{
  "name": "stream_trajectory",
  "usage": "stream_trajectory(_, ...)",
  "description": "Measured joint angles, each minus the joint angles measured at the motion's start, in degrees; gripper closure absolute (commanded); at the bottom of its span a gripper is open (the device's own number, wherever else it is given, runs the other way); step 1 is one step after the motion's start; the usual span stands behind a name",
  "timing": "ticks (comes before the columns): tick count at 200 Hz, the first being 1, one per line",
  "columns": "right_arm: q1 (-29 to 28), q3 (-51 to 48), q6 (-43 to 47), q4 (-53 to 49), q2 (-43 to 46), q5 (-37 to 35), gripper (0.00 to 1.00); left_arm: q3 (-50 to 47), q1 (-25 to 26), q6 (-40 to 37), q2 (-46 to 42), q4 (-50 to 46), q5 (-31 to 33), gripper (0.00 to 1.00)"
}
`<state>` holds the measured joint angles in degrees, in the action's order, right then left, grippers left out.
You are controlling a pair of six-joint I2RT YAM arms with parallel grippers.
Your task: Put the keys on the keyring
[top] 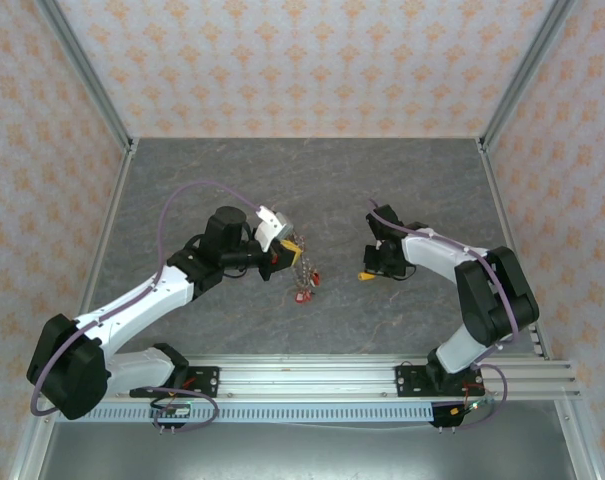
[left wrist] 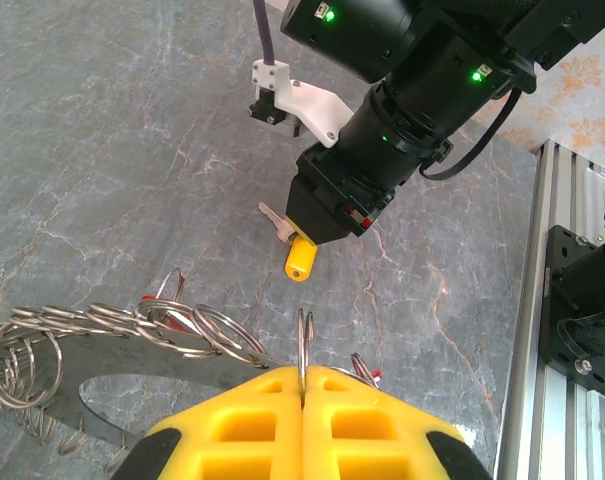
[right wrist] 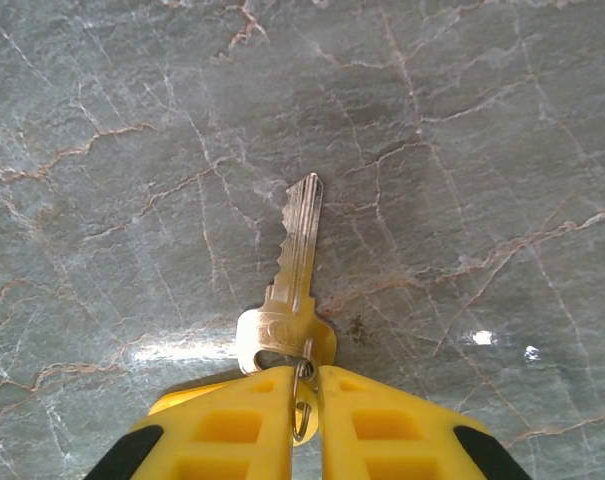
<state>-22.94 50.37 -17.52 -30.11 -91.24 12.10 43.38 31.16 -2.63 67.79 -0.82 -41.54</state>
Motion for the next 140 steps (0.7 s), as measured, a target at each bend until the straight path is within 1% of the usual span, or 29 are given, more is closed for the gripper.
stream_trajectory(49,0.0,0.0,0.0,0.17,0.13,-0.33,0.92,0.0,0.66,-0.02,0.0,-0.04,0.02,1.0)
stream_trajectory(140,0.0,0.0,0.0,0.17,0.57,-0.35,0.9,0.11,0.74,-0.24,0.74,-0.26,0.02,1.0)
